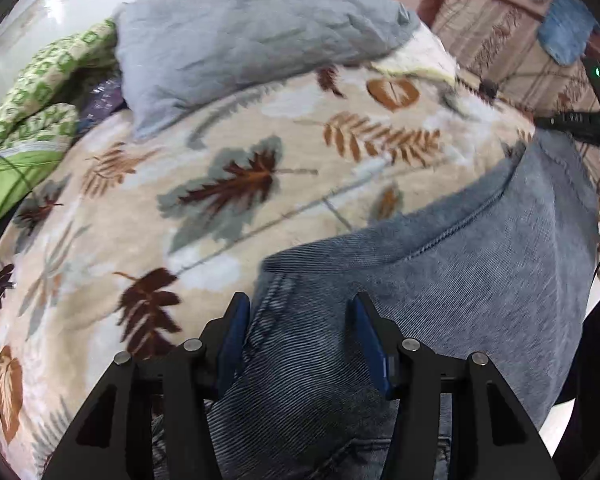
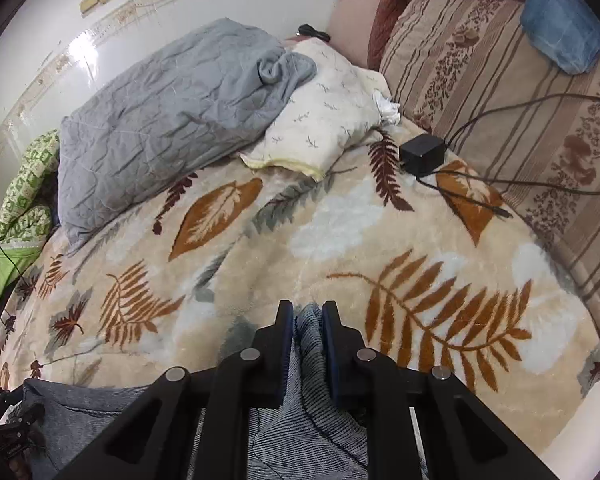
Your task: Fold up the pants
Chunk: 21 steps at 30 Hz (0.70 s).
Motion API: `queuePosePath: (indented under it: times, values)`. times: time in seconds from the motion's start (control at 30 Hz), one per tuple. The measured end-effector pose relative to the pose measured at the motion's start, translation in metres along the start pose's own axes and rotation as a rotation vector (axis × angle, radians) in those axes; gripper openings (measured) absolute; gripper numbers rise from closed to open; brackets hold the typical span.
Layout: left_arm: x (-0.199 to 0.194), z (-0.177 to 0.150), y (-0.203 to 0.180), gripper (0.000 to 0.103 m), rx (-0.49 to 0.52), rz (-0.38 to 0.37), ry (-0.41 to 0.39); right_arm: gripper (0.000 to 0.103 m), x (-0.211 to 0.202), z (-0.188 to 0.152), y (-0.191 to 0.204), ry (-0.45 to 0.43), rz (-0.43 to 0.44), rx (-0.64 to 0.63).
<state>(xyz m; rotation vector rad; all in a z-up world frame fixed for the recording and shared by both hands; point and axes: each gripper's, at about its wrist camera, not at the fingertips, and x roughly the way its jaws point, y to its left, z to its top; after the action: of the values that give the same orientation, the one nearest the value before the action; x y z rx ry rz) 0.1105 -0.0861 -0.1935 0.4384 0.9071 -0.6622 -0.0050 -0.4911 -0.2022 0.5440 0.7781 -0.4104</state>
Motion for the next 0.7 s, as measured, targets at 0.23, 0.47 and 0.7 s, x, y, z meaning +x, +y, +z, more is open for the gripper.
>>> queuePosePath:
  times: [0.23, 0.47, 0.7]
  values:
    - [0.010, 0.002, 0.004, 0.020, -0.023, -0.076, 0.024, 0.016, 0.013, -0.001, -0.007, 0.029, -0.002, 0.021]
    - [-0.001, 0.010, 0.016, 0.016, -0.045, -0.104, -0.013, 0.016, -0.002, 0.005, 0.000, -0.067, 0.017, 0.036]
    - [0.017, 0.023, 0.047, 0.016, -0.170, -0.129, 0.014, 0.015, 0.004, 0.014, -0.011, -0.086, 0.044, 0.108]
